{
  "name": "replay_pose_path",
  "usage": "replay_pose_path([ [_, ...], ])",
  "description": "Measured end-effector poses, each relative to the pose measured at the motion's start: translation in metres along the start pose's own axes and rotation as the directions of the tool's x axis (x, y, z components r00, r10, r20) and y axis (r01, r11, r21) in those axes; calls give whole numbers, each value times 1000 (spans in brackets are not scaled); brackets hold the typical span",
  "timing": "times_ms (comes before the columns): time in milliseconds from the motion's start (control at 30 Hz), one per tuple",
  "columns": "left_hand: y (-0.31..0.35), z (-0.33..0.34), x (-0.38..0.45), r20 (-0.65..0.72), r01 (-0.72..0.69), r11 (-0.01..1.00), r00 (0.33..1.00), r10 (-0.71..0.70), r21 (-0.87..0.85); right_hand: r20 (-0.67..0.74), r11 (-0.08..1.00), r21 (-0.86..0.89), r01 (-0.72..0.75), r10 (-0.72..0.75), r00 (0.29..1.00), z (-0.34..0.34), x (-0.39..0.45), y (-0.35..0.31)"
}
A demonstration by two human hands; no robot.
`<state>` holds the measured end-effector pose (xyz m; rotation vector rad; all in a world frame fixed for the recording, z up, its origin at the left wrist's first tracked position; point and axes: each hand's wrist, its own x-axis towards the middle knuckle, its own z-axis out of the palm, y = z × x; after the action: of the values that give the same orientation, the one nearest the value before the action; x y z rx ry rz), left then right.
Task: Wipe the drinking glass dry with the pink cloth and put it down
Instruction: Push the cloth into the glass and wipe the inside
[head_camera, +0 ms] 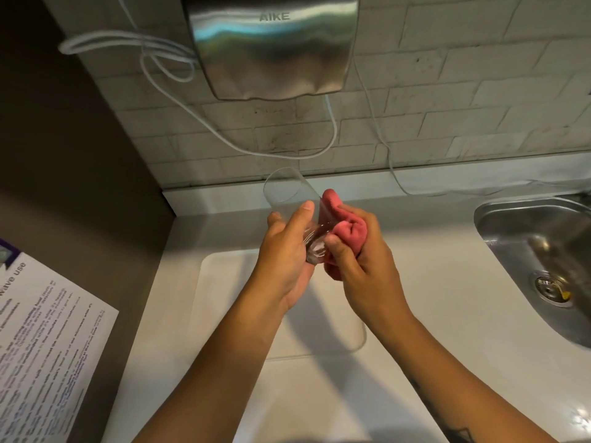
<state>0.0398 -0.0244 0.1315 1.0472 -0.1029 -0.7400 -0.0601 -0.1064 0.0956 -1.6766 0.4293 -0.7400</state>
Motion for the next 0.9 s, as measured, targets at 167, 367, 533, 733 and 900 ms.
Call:
replay_pose_path([
  [167,-6,-2,-3,10,30,999,999,-30,-32,131,1000,-9,-26,27,991,-3,-5,7],
  [367,-9,1,-2,10,-1,999,1000,0,32,181,994,71,-80,66,981,2,5,-1],
  [533,-6,0,-1,2,-13,996,1000,13,90,104,990,96,-106,96,990,2,1,-4],
  [733,-17,-7,-6,-53,-1,992,999,8,129,288,968,124,-219,177,941,-3,-16,9],
  [900,-18,-4,-4,-33,59,995,998,-56,80,202,987,-158,4,28,979,-6,-13,-8],
])
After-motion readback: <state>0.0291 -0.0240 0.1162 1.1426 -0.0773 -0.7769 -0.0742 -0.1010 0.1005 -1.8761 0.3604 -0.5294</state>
